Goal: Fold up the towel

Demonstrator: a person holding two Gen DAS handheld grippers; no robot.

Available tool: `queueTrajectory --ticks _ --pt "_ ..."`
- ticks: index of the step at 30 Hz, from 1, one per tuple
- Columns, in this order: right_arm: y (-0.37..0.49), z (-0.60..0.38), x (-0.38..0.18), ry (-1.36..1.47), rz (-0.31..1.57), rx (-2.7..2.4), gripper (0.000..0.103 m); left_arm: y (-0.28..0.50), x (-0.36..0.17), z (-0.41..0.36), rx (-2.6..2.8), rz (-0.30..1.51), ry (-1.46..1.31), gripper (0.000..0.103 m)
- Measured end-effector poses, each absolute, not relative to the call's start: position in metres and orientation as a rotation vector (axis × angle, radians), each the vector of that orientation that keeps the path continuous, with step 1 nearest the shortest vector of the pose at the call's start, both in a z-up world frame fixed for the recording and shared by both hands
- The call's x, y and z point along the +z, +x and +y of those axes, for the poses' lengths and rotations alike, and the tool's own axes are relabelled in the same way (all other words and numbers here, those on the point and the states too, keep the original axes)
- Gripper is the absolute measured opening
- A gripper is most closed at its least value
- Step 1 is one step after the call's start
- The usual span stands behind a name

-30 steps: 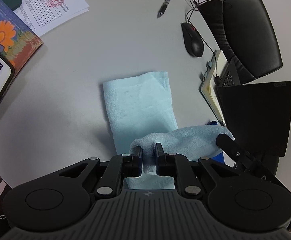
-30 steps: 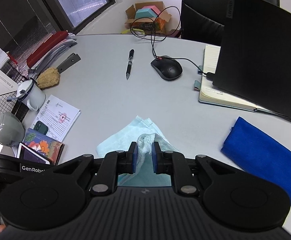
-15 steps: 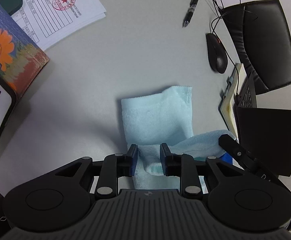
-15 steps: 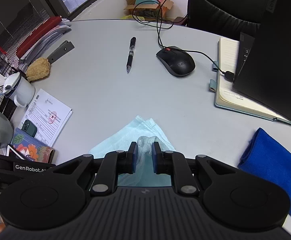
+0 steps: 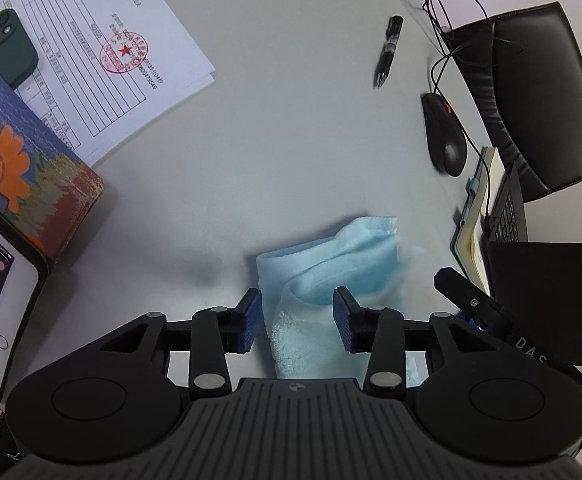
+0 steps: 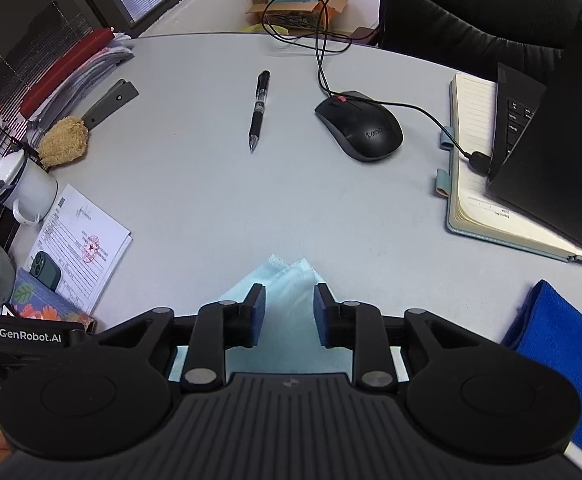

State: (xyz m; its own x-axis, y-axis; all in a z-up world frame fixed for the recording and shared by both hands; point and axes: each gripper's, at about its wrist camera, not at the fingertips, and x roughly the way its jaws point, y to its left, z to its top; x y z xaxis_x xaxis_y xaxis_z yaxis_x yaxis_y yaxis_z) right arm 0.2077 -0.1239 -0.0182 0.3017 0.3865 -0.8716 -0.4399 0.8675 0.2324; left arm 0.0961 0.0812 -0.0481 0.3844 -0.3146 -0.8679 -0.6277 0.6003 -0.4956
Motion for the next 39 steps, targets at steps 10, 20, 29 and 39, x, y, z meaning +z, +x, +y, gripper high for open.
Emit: queueTrajectory --ticks 10,20,29,39 --pt "0.212 -0.126 -0.019 -0.06 1.129 0.545 0.029 0.103 -0.038 0.062 0.185 1.214 -0.822 0.043" --pt "0.203 -0.143 -0.024 -0.072 1.163 0.525 0.034 0.114 -0.042 0.036 0.096 1.253 -0.774 0.043" --pt "0.189 -0.164 -0.026 -0.063 1.179 0.504 0.034 0.125 -0.047 0.011 0.039 1.29 -0.706 0.043" --pt "0.175 -0.188 -0.028 -0.054 1.196 0.48 0.035 0.135 -0.059 -0.003 0.039 1.319 -0.598 0.043"
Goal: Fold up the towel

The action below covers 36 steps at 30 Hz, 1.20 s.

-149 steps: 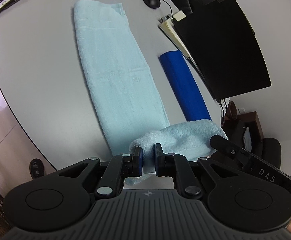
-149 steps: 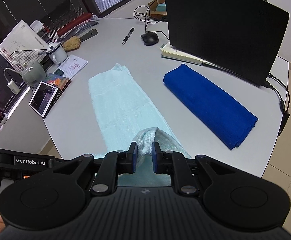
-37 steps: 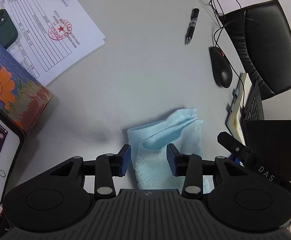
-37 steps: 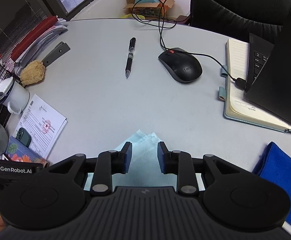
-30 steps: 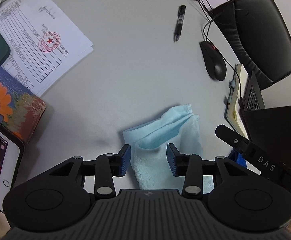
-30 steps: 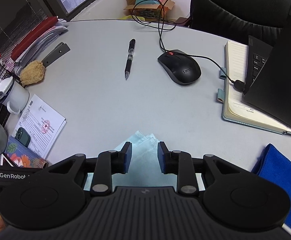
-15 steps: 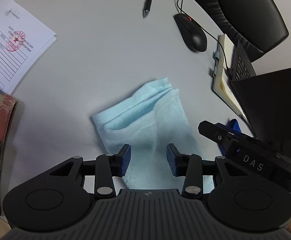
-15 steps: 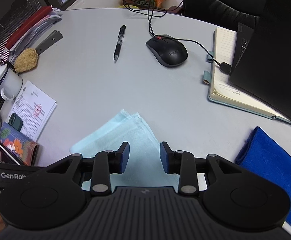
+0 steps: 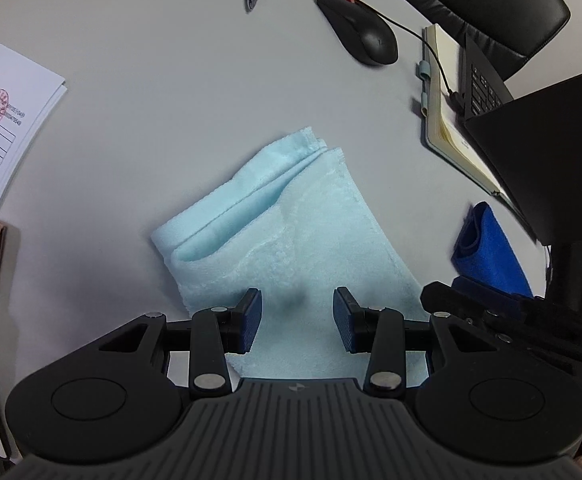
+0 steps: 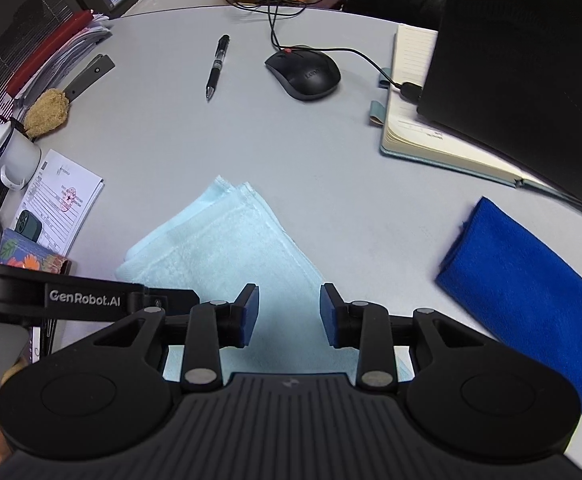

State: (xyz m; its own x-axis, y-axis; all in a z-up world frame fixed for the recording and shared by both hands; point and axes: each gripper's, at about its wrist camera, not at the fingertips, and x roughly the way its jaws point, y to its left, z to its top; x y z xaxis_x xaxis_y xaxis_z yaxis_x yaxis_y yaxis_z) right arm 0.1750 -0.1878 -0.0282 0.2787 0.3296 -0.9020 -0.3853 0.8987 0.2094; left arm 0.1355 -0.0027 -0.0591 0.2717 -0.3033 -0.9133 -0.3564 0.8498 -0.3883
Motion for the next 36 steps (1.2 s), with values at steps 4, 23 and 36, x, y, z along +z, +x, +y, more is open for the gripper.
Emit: queueTrajectory --ticks 4,23,36 --pt "0.169 -0.197 -0.029 -0.05 1.203 0.47 0.035 0.139 -0.067 -0.003 0.053 1.329 -0.55 0.043" --pt "0.149 -0.227 -0.031 -0.049 1.196 0.437 0.037 0.139 -0.07 -0.006 0.032 1.348 -0.516 0.045" --pt "0.131 -0.254 -0.035 -0.068 1.191 0.423 0.043 0.114 -0.058 -0.011 0.019 1.325 -0.5 0.047"
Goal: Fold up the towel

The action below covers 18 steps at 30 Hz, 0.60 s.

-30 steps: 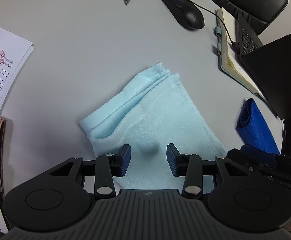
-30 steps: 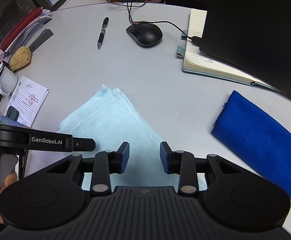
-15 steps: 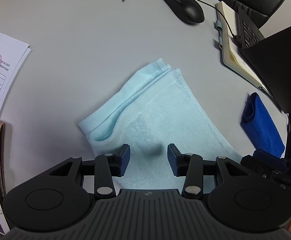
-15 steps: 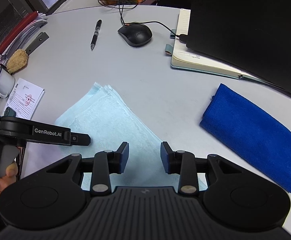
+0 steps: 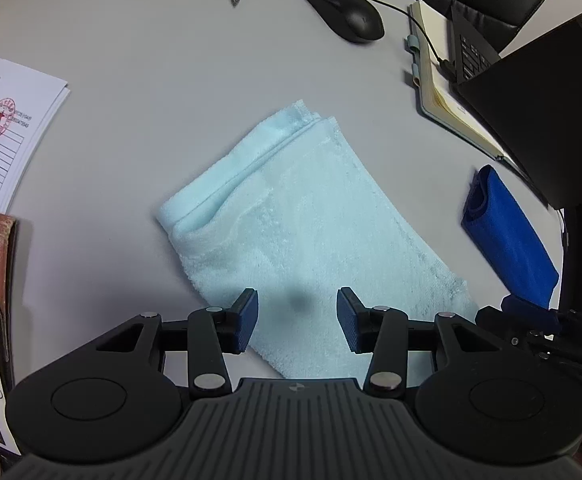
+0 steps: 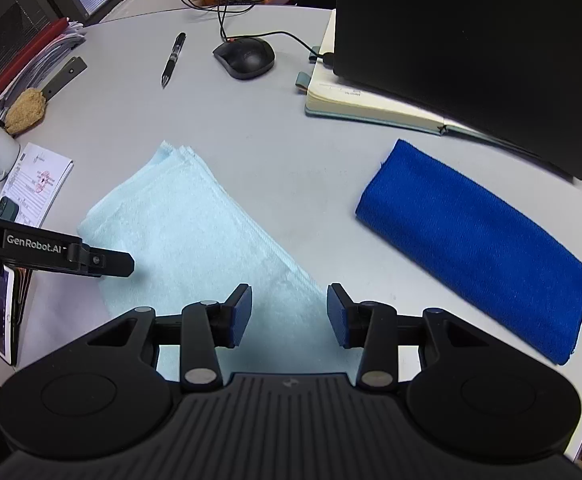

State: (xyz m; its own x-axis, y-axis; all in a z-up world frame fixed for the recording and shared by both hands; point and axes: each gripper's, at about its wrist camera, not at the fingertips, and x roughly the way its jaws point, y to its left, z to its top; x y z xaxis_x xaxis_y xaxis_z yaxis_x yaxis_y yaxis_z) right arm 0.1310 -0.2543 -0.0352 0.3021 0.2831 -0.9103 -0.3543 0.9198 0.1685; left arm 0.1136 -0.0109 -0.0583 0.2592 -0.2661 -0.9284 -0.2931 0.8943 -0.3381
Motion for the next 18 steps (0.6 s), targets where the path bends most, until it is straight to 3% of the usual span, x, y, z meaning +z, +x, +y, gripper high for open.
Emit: queueTrajectory --ticks 18 --pt "0.091 -0.278 -0.042 -0.082 1.201 0.471 0.043 0.076 -0.051 -0.032 0.087 1.31 -0.469 0.054"
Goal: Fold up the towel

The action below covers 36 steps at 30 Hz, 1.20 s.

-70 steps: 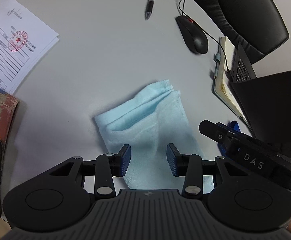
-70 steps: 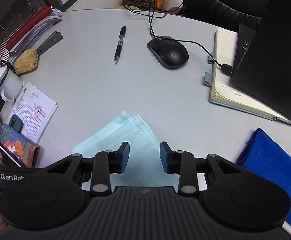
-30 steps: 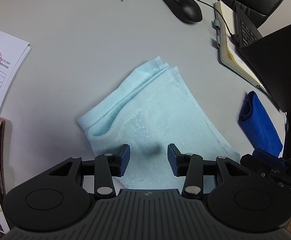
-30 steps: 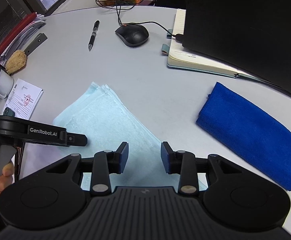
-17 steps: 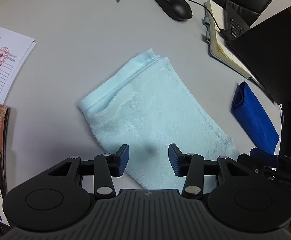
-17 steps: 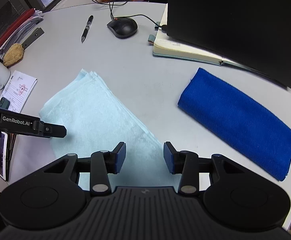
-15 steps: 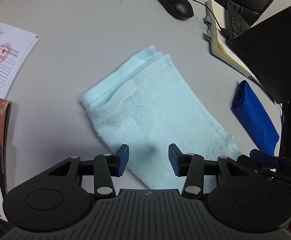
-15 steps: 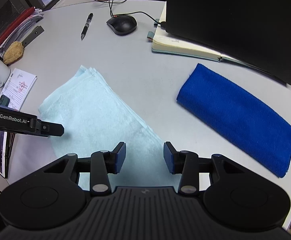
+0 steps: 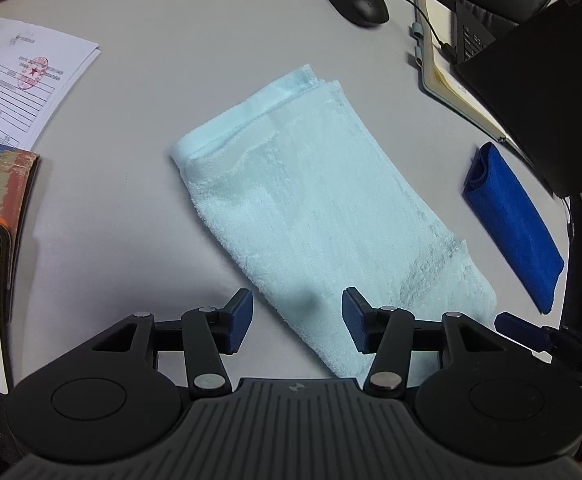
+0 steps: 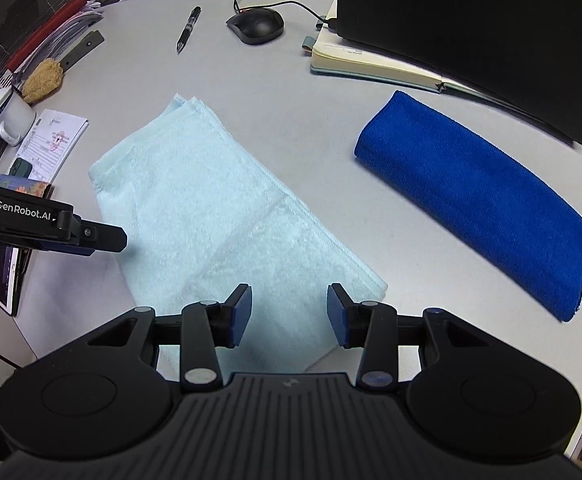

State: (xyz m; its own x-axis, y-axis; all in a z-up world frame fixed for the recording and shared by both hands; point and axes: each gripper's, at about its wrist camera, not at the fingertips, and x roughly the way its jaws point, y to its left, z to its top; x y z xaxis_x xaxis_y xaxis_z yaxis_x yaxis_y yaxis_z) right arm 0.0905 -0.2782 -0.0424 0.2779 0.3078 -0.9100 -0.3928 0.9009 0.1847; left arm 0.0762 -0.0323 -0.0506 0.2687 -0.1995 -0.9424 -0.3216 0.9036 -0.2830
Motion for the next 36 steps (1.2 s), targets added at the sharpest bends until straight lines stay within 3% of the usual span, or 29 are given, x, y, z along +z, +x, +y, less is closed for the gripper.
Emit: queueTrajectory --ticks 21,25,30,36 --pt "0.06 -0.335 -0.032 -0.072 1.155 0.483 0.044 0.035 -0.03 -0.092 0.155 1.245 -0.268 0.062" --pt "0.052 -0.344 -0.028 -0.08 1.134 0.484 0.058 0.026 -0.024 -0.111 0.162 1.224 -0.209 0.068" --pt "0.043 -0.351 -0.023 -0.098 1.113 0.493 0.063 0.017 -0.016 -0.131 0.177 1.192 -0.131 0.083" --pt "0.035 -0.361 -0.018 -0.13 1.082 0.501 0.074 0.006 -0.005 -0.151 0.181 1.154 -0.114 0.09"
